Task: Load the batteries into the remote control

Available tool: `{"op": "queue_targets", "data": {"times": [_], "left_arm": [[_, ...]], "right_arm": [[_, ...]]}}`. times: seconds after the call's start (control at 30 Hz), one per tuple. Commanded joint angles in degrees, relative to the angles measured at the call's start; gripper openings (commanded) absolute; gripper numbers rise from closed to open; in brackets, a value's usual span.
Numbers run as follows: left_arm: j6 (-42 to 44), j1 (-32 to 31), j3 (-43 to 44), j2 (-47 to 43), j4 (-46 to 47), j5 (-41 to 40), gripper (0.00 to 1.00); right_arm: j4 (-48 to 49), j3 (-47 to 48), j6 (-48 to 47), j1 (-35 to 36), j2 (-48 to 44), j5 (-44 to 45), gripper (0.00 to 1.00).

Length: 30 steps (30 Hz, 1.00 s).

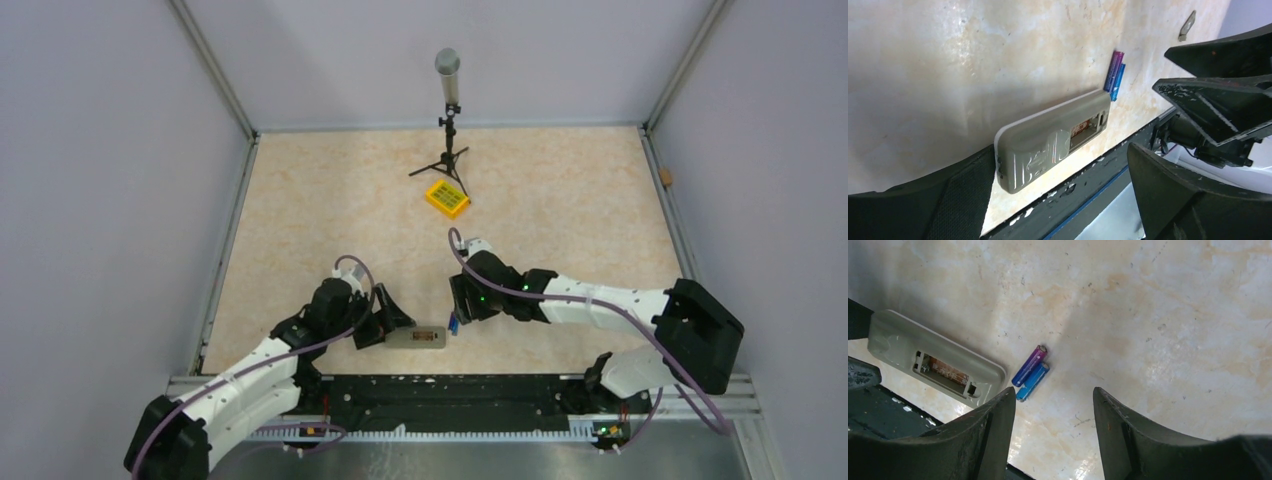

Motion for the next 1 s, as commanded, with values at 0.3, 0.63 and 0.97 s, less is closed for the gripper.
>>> {"op": "queue_targets", "data": {"times": [0.3, 0.63, 0.97], "left_arm": [[6.97, -0.34, 7.18, -6.93, -17.91, -8.01, 0.99], [7.58, -0.26, 6.54, -7.62, -15.56, -6.64, 0.99], [7.05, -0.27, 5.82, -7.78, -14.18, -5.6, 0.99]], "right_arm": [[1.05, 4.67, -0.76, 1.8, 5.35, -0.8, 0.47], [1.7, 5.0, -0.37, 2.49, 8.39, 0.69, 0.38], [3.27, 6.08, 0.09, 2.43, 10.57, 0.74, 0.38]]}}
